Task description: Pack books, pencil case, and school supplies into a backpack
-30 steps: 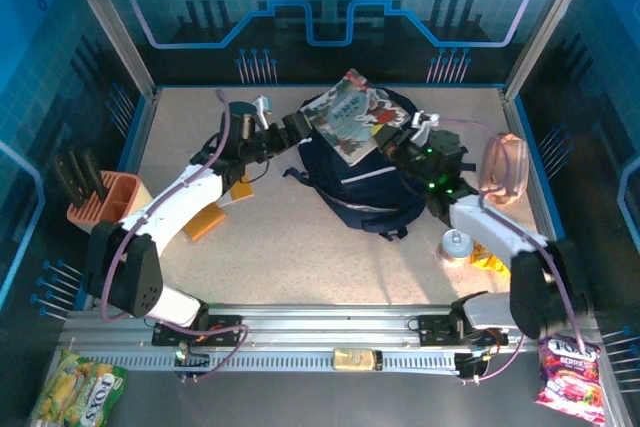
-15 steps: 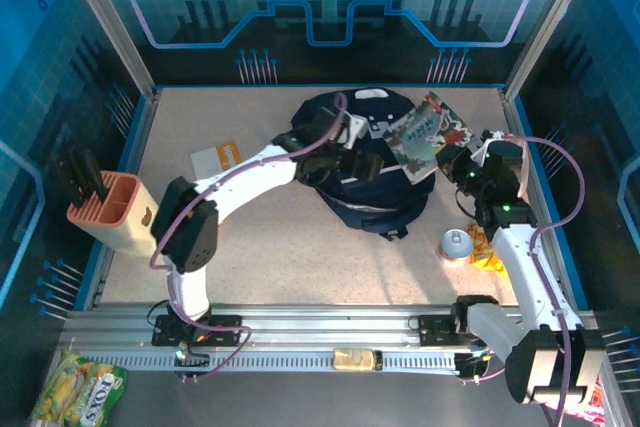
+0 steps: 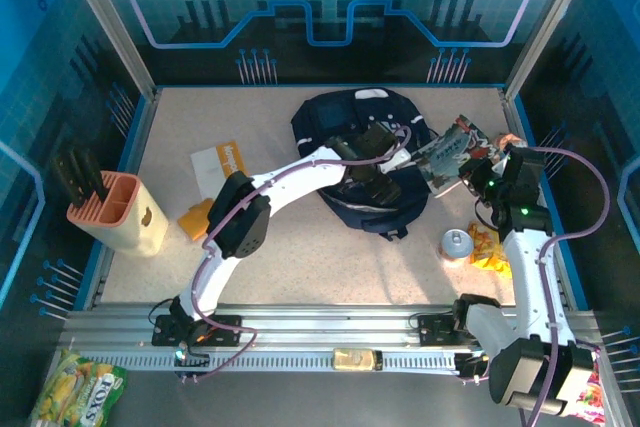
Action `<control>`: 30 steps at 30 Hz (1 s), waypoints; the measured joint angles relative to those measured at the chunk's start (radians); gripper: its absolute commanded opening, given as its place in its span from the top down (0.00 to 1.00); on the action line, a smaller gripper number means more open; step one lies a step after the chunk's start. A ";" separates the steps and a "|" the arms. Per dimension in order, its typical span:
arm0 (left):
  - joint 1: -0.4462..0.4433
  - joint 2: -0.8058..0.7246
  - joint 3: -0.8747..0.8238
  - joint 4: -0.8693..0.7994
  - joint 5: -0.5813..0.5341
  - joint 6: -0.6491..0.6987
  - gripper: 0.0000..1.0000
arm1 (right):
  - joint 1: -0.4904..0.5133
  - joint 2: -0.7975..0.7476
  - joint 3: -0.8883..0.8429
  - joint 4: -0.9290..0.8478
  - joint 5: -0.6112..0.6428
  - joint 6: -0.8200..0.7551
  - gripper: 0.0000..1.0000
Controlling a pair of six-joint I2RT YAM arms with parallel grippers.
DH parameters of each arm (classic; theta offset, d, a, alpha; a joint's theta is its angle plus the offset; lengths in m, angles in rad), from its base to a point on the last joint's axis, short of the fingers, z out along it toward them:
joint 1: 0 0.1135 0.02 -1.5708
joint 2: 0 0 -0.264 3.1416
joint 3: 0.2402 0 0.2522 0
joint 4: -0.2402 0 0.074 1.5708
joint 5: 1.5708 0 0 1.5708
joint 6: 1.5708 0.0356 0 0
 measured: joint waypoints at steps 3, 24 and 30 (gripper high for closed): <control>-0.005 0.040 0.040 -0.039 -0.031 0.021 0.27 | -0.020 -0.007 0.000 -0.017 0.004 -0.005 1.00; -0.033 0.124 0.151 -0.148 -0.195 0.095 0.44 | -0.044 -0.060 0.020 -0.097 0.045 -0.050 1.00; -0.048 0.124 0.155 -0.148 -0.220 0.082 0.76 | -0.045 -0.084 0.028 -0.132 0.071 -0.063 1.00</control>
